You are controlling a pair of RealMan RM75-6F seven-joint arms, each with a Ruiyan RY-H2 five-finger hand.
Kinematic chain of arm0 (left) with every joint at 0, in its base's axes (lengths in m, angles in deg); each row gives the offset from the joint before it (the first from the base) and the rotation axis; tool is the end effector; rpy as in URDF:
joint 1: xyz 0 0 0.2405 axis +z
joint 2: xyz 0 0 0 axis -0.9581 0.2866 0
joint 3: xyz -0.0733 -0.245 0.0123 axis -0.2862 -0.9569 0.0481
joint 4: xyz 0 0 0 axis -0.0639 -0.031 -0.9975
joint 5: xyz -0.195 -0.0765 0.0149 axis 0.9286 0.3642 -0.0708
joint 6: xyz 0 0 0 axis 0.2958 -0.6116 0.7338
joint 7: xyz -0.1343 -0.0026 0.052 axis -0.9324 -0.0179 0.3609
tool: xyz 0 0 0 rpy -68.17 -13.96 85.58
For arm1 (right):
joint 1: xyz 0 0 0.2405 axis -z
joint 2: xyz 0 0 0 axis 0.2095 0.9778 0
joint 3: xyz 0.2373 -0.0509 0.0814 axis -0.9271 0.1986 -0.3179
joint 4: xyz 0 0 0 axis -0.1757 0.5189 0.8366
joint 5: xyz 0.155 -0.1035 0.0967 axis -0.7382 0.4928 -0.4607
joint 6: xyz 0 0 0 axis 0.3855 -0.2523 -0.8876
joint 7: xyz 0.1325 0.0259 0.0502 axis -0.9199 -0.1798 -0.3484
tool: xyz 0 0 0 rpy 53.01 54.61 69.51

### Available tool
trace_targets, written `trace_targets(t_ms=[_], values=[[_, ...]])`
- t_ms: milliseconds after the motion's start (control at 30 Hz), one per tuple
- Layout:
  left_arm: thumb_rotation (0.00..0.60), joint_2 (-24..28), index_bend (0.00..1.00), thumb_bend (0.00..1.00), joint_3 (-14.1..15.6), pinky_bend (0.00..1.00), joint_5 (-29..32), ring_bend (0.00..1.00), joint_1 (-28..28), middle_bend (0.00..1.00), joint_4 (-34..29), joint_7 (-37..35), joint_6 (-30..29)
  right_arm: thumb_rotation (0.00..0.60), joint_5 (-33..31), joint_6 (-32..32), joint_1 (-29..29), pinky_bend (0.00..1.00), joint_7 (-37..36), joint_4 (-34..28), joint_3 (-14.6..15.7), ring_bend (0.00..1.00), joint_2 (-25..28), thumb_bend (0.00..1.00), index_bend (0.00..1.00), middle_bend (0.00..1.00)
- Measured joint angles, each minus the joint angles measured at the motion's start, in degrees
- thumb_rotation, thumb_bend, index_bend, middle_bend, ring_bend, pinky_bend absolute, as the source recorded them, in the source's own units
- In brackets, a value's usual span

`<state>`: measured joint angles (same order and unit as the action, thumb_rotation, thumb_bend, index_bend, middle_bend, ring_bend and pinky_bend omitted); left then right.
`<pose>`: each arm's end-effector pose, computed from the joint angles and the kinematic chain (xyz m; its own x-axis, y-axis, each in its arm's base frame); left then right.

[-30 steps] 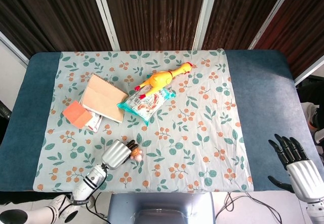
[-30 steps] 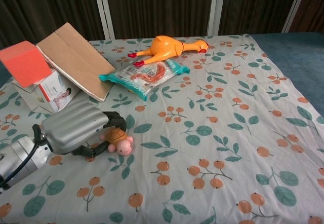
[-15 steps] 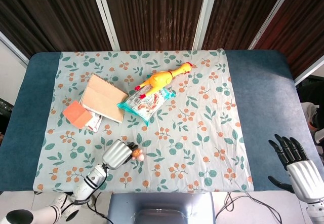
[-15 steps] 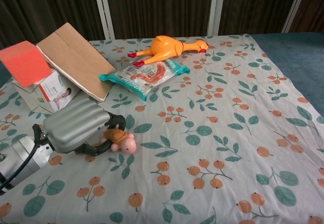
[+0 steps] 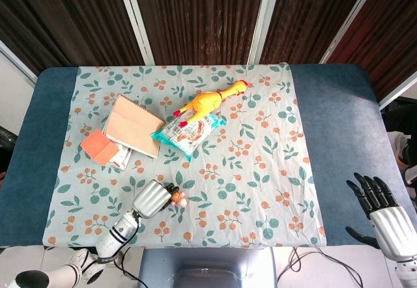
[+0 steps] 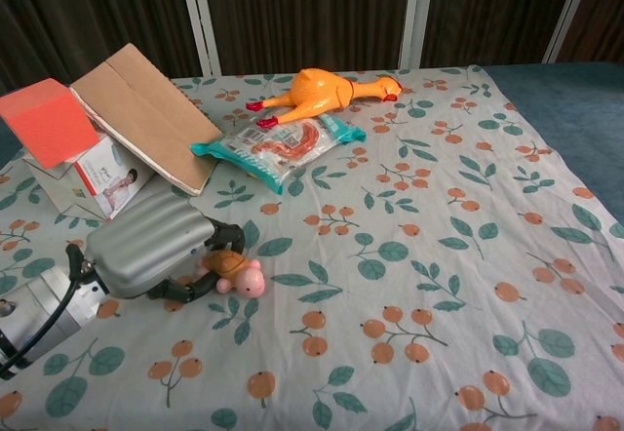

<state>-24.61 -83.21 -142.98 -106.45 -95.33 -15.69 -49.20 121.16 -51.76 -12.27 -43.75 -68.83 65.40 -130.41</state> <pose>-0.1961 0.2765 -0.0970 0.6126 -0.0889 0.7854 0.5503 -0.6653 -0.5046 -0.3011 -0.1295 0.1768 0.4665 -0.0135 0.8844 -0.8681 -0.1990 0.4548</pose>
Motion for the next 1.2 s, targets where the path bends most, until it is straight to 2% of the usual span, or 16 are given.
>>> trace_targets(t_ms=[67, 133, 300, 500, 567, 600, 667, 700, 733, 800, 833, 933, 1000, 1200], values=[[0.600, 0.75, 0.12, 0.45, 0.09, 0.99, 0.32, 0.91, -0.03, 0.17, -1.56, 0.84, 0.92, 0.600, 0.06, -0.07, 0.03, 0.00, -0.09, 0.02, 0.02, 0.00, 0.05, 0.12, 0.00, 0.00], [0.600, 1.65, 0.01, 0.43, 0.12, 0.98, 0.67, 0.90, -0.02, 0.08, -3.67, 1.88, 1.62, 0.600, 0.10, -0.22, 0.09, 0.00, -0.16, 0.04, 0.02, 0.00, 0.09, 0.12, 0.00, 0.00], [0.600, 4.11, 0.00, 0.41, 0.19, 0.98, 1.18, 0.90, 0.10, 0.00, -9.46, 5.23, 2.54, 0.600, 0.28, -0.74, 0.32, 0.00, -0.42, 0.17, 0.05, 0.00, 0.22, 0.12, 0.00, 0.00], [0.600, 7.79, 0.00, 0.41, 0.50, 0.98, 0.64, 0.89, 0.90, 0.00, -17.42, 12.19, 1.45, 0.600, 0.60, -1.46, 0.58, 0.00, -0.81, 0.36, 0.06, 0.00, 0.31, 0.12, 0.00, 0.00], [0.600, 9.66, 0.00, 0.41, 0.76, 0.96, 0.18, 0.86, 1.59, 0.01, -21.04, 15.58, 0.33, 0.600, 0.62, -1.32, 0.56, 0.00, -0.84, 0.42, 0.07, 0.00, 0.32, 0.12, 0.00, 0.00], [0.600, 10.62, 0.00, 0.41, 0.89, 0.94, 0.04, 0.81, 1.99, 0.02, -22.78, 17.16, -0.20, 0.600, 0.64, -1.23, 0.54, 0.00, -0.84, 0.44, 0.11, 0.00, 0.33, 0.12, 0.00, 0.00], [0.600, 13.27, 0.00, 0.41, 1.34, 0.84, -0.13, 0.62, 3.26, 0.04, -27.30, 20.77, -1.52, 0.600, 0.76, -1.06, 0.53, 0.00, -0.72, 0.47, 0.24, 0.00, 0.36, 0.12, 0.00, 0.00], [0.600, 14.58, 0.00, 0.41, 1.62, 0.73, -0.11, 0.48, 3.98, 0.05, -29.43, 22.14, -2.14, 0.600, 0.82, -1.05, 0.54, 0.00, -0.66, 0.47, 0.30, 0.00, 0.38, 0.12, 0.00, 0.00], [0.600, 16.51, 0.00, 0.41, 2.13, 0.56, 0.01, 0.32, 5.11, 0.06, -32.41, 23.72, -3.01, 0.600, 0.85, -1.06, 0.58, 0.00, -0.58, 0.47, 0.33, 0.00, 0.38, 0.12, 0.00, 0.00], [0.600, 19.76, 0.00, 0.41, 3.25, 0.35, 0.37, 0.16, 7.30, 0.06, -37.04, 25.37, -4.58, 0.600, 0.87, -1.21, 0.71, 0.00, -0.30, 0.47, 0.34, 0.00, 0.35, 0.12, 0.00, 0.00], [0.600, 22.17, 0.00, 0.41, 4.27, 0.28, 0.64, 0.11, 9.24, 0.07, -40.01, 25.79, -6.10, 0.600, 0.82, -1.27, 0.78, 0.00, -0.10, 0.46, 0.32, 0.00, 0.31, 0.12, 0.00, 0.00], [0.600, 27.17, 0.00, 0.40, 6.66, 0.19, 0.75, 0.05, 14.69, 0.06, -44.65, 23.96, -11.41, 0.600, 0.26, -1.35, 1.04, 0.00, 0.68, 0.34, 0.16, 0.00, 0.17, 0.12, 0.00, 0.00], [0.600, 28.39, 0.00, 0.40, 7.49, 0.17, 0.45, 0.04, 17.12, 0.06, -44.77, 20.88, -15.09, 0.600, -0.38, -1.27, 1.16, 0.00, 1.37, 0.19, -0.07, 0.00, -0.01, 0.12, 0.00, 0.00], [0.600, 29.56, 0.01, 0.40, 8.48, 0.16, -0.48, 0.03, 23.15, 0.06, -37.35, 7.73, -26.63, 0.600, -1.29, -0.43, 1.16, 0.00, 2.93, -0.25, -0.41, 0.00, -0.61, 0.12, 0.00, 0.00]])
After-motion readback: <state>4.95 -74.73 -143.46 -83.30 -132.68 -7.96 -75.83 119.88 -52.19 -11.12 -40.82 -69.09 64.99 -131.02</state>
